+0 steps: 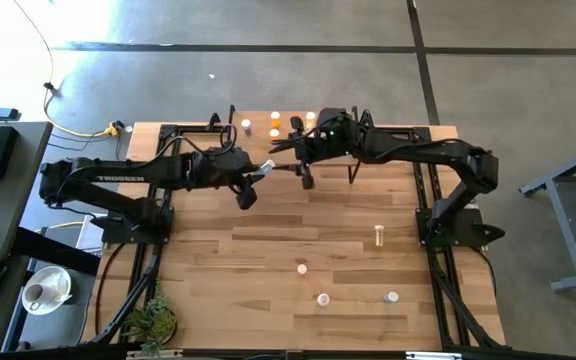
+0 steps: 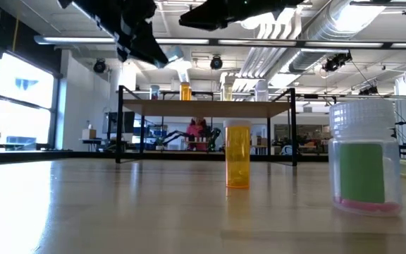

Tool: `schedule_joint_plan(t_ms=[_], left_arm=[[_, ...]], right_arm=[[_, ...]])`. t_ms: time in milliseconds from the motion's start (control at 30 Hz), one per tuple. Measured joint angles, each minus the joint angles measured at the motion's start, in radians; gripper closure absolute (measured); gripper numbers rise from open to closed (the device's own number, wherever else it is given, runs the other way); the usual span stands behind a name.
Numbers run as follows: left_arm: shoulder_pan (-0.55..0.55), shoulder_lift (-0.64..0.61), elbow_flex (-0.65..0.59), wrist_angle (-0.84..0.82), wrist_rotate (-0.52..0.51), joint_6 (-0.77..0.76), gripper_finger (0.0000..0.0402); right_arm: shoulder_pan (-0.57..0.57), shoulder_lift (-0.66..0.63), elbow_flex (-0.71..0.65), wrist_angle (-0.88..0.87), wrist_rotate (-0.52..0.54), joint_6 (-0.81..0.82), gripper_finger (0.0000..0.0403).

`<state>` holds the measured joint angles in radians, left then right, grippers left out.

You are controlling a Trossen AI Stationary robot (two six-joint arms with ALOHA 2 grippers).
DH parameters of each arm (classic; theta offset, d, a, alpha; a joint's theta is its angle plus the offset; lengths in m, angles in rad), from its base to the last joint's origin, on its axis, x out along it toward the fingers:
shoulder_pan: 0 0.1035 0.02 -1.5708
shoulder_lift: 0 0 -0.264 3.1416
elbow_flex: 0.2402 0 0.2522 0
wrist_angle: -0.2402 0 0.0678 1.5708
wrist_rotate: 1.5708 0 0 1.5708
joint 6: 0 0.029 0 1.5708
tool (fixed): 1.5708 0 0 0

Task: Pick and place medicine bottles onto shelf by color
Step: Put the left blue pill bottle on the shelf aligned with the other blue pill bottle

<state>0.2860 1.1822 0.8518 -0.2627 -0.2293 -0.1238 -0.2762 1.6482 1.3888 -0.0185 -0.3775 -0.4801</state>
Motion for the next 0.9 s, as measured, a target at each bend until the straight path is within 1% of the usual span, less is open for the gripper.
schedule_joint_plan(t_ms=[133,200,300,400,567,700,900], left_arm=[[0.041,-0.035,-0.121,0.140,0.080,-0.001,0.0313],[0.057,-0.058,-0.171,0.215,0.103,-0.002,0.0313],[0.076,-0.093,-0.242,0.285,0.130,-0.003,0.0313],[0.087,-0.133,-0.299,0.346,0.152,-0.003,0.0313],[0.089,-0.198,-0.385,0.395,0.154,0.009,0.0313],[0.102,-0.264,-0.403,0.382,0.154,0.036,0.0313],[0.101,-0.339,-0.438,0.375,0.180,0.049,0.0313]], right_arm=[[0.002,0.041,0.000,0.112,-0.043,0.025,0.0221],[0.004,0.062,0.000,0.178,-0.043,0.045,0.0221],[0.004,0.097,0.000,0.249,-0.043,0.069,0.0221],[0.004,0.132,0.000,0.294,-0.026,0.136,0.0221],[0.004,0.170,0.000,0.323,-0.016,0.211,0.0221],[0.008,0.197,0.000,0.344,-0.015,0.243,0.0221],[0.009,0.238,0.000,0.389,-0.015,0.263,0.0221]])
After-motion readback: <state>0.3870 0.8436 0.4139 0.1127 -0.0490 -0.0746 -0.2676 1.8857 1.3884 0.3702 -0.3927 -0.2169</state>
